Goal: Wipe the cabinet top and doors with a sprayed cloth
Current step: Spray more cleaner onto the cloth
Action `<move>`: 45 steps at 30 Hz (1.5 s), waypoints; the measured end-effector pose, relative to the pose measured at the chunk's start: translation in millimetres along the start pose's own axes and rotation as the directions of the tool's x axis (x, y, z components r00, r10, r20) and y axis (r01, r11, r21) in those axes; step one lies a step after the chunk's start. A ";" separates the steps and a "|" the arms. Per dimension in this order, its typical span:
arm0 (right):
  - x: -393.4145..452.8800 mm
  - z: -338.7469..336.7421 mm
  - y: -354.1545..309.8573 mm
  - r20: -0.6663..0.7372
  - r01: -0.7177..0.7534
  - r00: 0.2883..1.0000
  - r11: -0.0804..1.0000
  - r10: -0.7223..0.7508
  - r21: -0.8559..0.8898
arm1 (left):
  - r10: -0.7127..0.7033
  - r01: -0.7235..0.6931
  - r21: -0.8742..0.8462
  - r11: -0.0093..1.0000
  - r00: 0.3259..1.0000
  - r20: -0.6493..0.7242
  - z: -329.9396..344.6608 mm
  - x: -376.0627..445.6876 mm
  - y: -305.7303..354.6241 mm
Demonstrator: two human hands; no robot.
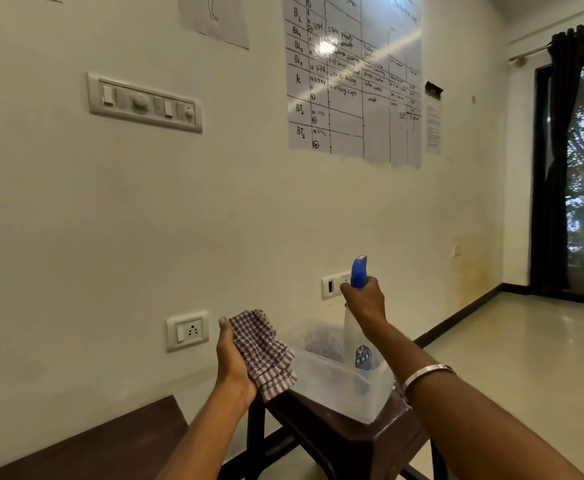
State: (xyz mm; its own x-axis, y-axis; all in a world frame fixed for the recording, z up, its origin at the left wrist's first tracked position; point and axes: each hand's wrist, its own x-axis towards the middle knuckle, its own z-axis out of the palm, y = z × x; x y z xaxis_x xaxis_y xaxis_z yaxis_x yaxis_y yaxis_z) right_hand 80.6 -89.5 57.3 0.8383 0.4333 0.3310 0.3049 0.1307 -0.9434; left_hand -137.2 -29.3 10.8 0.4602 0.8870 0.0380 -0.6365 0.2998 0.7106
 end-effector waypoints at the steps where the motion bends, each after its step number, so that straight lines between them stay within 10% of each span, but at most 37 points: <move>1: 0.0 1.5 1.5 -0.022 0.019 1.000 1.000 -0.020 -0.007 | 0.000 0.000 0.000 1.000 1.000 0.001 -2.3 0.1 0.9; 30: -70.8 -8.4 -163.5 0.074 0.505 0.862 0.861 -0.501 -0.056 | 0.182 -0.179 0.057 0.982 0.982 -0.042 -47.2 -45.8 92.8; 45: -169.7 74.8 -135.8 0.361 0.357 0.846 0.920 -0.392 0.162 | 0.289 -0.271 0.142 0.952 0.950 -0.122 -104.9 -86.7 149.8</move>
State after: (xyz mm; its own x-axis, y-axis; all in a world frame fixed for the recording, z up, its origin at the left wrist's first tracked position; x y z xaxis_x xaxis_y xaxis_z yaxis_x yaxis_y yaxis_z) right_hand -136.9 -114.2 127.5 0.4263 0.6373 0.6419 0.5068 0.4196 -0.7531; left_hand -337.3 -24.4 40.3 0.1779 0.9717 0.1557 -0.6427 -0.0051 0.7661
